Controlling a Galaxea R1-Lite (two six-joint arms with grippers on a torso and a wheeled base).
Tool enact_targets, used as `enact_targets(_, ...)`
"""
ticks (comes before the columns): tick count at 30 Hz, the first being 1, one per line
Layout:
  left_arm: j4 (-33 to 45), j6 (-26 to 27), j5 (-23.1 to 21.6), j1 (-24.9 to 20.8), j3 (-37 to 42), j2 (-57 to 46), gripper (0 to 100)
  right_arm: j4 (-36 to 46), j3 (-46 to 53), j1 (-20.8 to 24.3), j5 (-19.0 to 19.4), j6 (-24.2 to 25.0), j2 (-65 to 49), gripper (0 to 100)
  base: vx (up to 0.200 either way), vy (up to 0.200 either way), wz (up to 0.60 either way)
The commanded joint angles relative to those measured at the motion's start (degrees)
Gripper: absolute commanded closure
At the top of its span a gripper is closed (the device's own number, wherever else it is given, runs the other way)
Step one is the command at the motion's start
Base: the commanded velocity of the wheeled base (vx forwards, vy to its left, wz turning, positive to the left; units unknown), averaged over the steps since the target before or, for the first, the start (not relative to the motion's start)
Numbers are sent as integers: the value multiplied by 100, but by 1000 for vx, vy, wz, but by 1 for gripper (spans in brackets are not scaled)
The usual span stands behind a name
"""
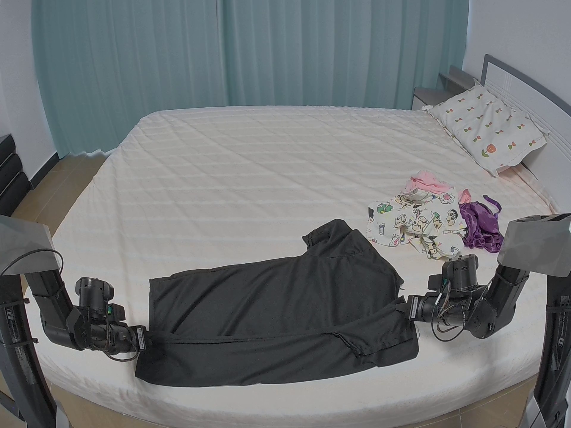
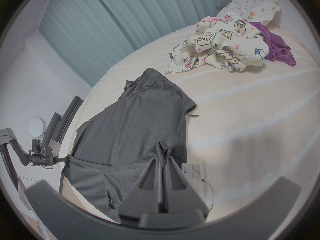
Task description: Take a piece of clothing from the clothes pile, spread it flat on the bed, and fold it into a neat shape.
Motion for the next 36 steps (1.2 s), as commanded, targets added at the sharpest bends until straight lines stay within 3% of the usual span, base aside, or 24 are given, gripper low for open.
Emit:
enact_targets(1,0,5,1,-3,2,25,100,-7,-25,16,-1,4,52,100,0,0,0)
enact_targets(2,0,-4,1,-3,11,17,0,-16,-25,34,-1,4,70,100,0,0,0)
enact_targets(7,0,-4,1,-3,-7,17,0,-16,-78,157,-63,-14,149,100,0,0,0)
enact_targets(8,0,-4,1,-3,-7,17,0,-7,-78,157,-115,-14,158,0,0,0,0)
enact_targets(12,-9,-83,1,-3,-33,8,0,-121,-51,201,-520,39,35,0,0,0,0)
enact_targets(17,-44,-531,-140,23,-174,-185,0,-385,-25,78,-687,1120,-211,0,0,0,0)
enact_targets(21,-53,-1041,-333,15,-297,-317,0,-367,-95,69,-660,1638,-282,0,0,0,0)
enact_targets(26,-53,-1287,-359,23,-358,-405,0,-367,-95,87,-643,1691,-282,0,80,0,0)
enact_targets(36,-53,-1296,-350,23,-411,-361,0,-376,-104,78,-634,1717,-255,0,140,0,0)
